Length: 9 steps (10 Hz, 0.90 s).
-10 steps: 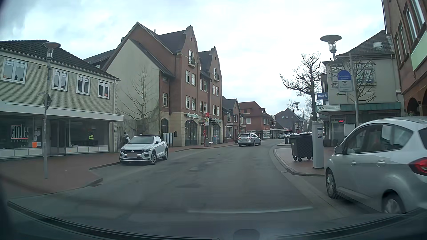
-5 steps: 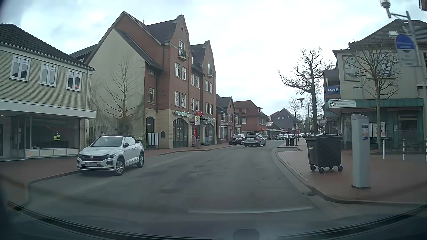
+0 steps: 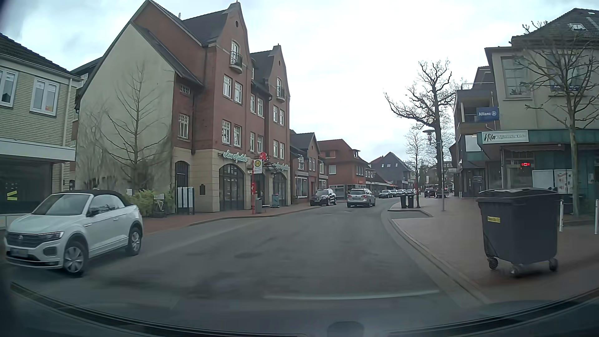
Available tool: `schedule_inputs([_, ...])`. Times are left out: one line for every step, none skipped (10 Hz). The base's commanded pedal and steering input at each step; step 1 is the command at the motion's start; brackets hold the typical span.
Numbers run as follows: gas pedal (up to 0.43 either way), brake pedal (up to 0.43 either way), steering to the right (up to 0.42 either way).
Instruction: Follow the waypoints while adhering to traffic rules and regulations
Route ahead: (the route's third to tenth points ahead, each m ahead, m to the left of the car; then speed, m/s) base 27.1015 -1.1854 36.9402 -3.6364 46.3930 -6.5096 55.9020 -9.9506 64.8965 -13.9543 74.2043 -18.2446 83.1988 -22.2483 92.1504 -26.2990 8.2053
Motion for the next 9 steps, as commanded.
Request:
schedule_inputs([0.189,0.006,0.033])
schedule_inputs([0.189,0.000,0.035])
schedule_inputs([0.189,0.000,0.037])
schedule_inputs([0.189,0.006,0.037])
schedule_inputs([0.189,0.000,0.037])
schedule_inputs([0.177,0.000,0.039])
schedule_inputs([0.177,0.000,0.043])
schedule_inputs([0.157,0.000,0.044])
schedule_inputs([0.157,0.000,0.045])
